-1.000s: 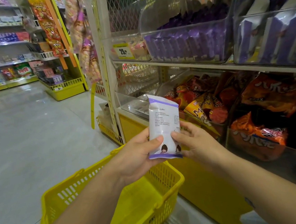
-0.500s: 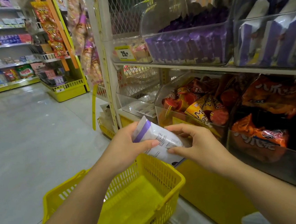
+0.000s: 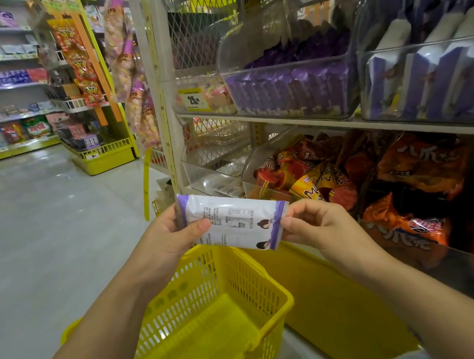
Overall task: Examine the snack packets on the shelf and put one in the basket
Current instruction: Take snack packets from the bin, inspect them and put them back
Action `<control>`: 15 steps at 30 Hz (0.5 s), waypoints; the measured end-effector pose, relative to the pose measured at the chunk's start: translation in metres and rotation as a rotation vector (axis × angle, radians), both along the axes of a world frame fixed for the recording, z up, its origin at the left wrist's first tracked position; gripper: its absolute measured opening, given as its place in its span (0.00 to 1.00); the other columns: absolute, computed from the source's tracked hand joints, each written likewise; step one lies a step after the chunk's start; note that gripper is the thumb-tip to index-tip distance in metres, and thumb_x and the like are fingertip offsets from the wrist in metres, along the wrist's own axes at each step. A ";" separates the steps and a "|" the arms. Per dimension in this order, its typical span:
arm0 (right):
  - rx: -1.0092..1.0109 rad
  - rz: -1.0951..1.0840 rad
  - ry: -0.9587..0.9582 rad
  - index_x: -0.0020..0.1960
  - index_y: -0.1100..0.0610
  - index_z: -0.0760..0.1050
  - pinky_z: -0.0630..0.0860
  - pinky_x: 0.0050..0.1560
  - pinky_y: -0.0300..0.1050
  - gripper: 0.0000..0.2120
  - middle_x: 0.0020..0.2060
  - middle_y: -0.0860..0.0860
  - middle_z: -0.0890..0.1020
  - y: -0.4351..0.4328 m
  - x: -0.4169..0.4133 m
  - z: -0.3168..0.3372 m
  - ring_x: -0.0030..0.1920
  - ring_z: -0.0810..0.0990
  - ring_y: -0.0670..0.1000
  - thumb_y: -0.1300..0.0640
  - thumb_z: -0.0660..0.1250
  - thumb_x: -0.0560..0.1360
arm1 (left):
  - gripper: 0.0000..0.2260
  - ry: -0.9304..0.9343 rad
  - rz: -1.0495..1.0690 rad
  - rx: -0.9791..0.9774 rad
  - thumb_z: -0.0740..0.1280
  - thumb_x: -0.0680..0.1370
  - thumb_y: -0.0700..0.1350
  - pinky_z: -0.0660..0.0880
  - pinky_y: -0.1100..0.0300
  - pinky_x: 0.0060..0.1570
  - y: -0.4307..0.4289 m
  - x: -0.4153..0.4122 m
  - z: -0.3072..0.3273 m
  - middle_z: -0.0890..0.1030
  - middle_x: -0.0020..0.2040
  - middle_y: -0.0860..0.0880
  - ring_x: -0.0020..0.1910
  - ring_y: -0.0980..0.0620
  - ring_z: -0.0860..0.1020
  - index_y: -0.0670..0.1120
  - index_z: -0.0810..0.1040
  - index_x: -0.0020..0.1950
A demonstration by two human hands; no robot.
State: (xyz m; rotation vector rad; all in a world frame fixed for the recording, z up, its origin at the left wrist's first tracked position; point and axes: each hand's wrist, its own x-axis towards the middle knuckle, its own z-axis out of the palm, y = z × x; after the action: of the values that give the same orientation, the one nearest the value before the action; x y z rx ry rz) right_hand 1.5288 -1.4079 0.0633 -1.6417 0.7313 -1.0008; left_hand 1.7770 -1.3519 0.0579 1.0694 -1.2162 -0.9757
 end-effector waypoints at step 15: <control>0.485 -0.082 -0.076 0.44 0.62 0.76 0.79 0.37 0.41 0.10 0.39 0.57 0.83 0.001 0.008 -0.001 0.36 0.79 0.51 0.62 0.59 0.80 | 0.21 0.112 0.121 0.298 0.68 0.77 0.49 0.78 0.57 0.40 -0.006 -0.016 -0.001 0.86 0.50 0.48 0.44 0.52 0.83 0.47 0.72 0.69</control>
State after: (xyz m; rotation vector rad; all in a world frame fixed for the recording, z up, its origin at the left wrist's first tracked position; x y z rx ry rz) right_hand 1.5365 -1.4067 0.0621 -1.1563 0.9130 -0.8549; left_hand 1.7611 -1.3582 0.0572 1.2873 -0.9221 -1.1291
